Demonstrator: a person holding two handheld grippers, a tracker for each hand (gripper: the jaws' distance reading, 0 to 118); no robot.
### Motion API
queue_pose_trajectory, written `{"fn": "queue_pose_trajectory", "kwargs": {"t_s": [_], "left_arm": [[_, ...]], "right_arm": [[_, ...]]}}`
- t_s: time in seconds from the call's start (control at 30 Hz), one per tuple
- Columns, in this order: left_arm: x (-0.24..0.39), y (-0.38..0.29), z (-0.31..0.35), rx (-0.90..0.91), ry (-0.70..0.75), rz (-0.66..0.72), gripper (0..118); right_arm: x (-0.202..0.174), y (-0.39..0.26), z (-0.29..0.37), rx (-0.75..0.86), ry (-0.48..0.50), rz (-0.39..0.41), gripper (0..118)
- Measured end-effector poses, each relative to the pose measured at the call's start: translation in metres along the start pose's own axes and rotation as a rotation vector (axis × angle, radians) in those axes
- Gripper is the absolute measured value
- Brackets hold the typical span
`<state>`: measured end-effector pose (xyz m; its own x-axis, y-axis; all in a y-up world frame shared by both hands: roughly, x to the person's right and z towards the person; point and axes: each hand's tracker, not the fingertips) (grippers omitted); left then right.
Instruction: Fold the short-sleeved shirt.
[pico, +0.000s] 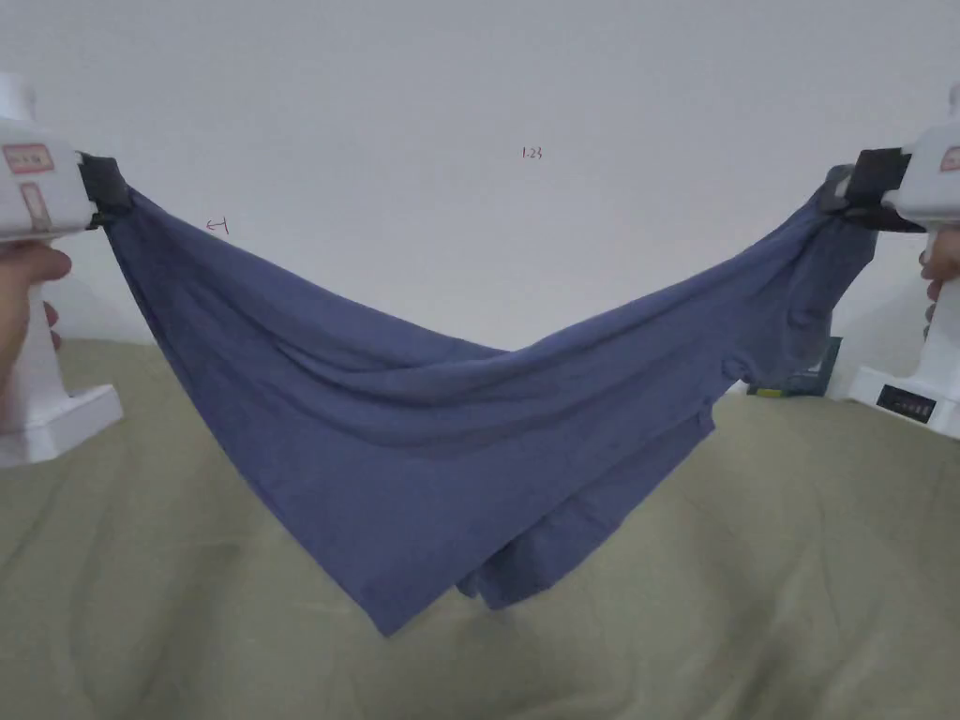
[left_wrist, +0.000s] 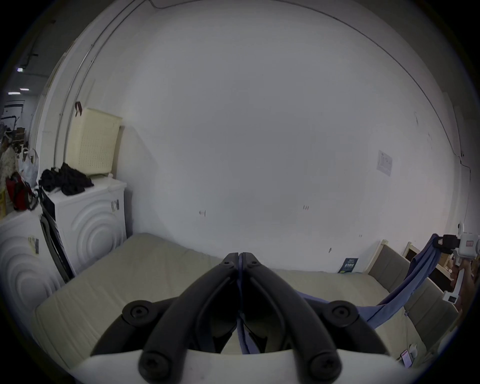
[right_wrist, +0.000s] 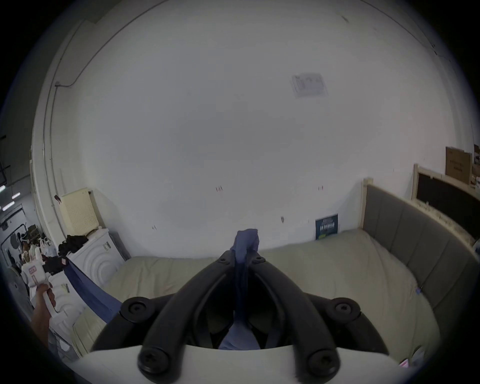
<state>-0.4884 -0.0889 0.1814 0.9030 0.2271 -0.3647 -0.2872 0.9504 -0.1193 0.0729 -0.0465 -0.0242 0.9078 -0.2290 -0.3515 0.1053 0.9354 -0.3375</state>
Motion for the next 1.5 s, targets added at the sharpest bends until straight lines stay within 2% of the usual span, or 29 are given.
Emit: {"fn": "queue_pose_trajectory", "kwargs": {"t_s": [0.1,0.3,0.47,0.57,0.7,0.87,1.0,1.13,1.17,1.2,1.23,1.27,1.3,1.33,1.4,1.5], "left_arm": [[-0.010,-0.047,-0.017,-0.020,0.021,0.029,0],[-0.043,-0.098,-0.012,-0.086,-0.017,0.088,0],[-0.059,-0.118,0.053,-0.108,-0.052,0.069,0],[-0.071,-0.136,0.108,-0.126,-0.076,0.106,0],[-0.077,-0.174,0.172,-0.192,-0.075,0.105,0],[-0.092,-0.263,0.220,-0.347,-0.036,0.100,0],[-0.114,-0.336,0.223,-0.490,0.009,0.139,0],[-0.134,-0.377,0.226,-0.598,0.049,0.184,2],[-0.139,-0.383,0.228,-0.610,0.043,0.194,12],[-0.141,-0.383,0.231,-0.602,0.039,0.184,37],[-0.144,-0.383,0.235,-0.607,0.046,0.168,91],[-0.147,-0.381,0.239,-0.607,0.047,0.159,117],[-0.149,-0.379,0.246,-0.603,0.041,0.156,118],[-0.153,-0.362,0.264,-0.532,0.018,0.141,118],[-0.148,-0.352,0.290,-0.522,0.016,0.135,118],[-0.145,-0.333,0.338,-0.486,0.013,0.128,118]], "right_arm": [[0.020,-0.041,-0.023,-0.029,-0.007,-0.062,8],[0.049,-0.091,-0.012,-0.068,0.012,-0.089,8],[0.072,-0.121,0.054,-0.065,0.041,-0.115,8],[0.082,-0.147,0.109,-0.067,0.052,-0.130,8],[0.095,-0.199,0.171,-0.129,0.035,-0.116,8],[0.106,-0.300,0.213,-0.318,-0.032,-0.053,8],[0.109,-0.384,0.223,-0.484,-0.104,-0.017,8],[0.134,-0.434,0.227,-0.512,-0.214,-0.049,8],[0.140,-0.441,0.233,-0.489,-0.248,-0.048,14],[0.144,-0.446,0.235,-0.475,-0.256,-0.047,34],[0.148,-0.447,0.236,-0.473,-0.266,-0.036,81],[0.151,-0.448,0.236,-0.483,-0.308,-0.034,112],[0.152,-0.448,0.239,-0.499,-0.307,-0.047,118],[0.153,-0.442,0.247,-0.492,-0.286,-0.059,118],[0.146,-0.429,0.262,-0.444,-0.232,-0.085,118],[0.099,-0.407,0.288,-0.399,-0.134,-0.060,118]]}}
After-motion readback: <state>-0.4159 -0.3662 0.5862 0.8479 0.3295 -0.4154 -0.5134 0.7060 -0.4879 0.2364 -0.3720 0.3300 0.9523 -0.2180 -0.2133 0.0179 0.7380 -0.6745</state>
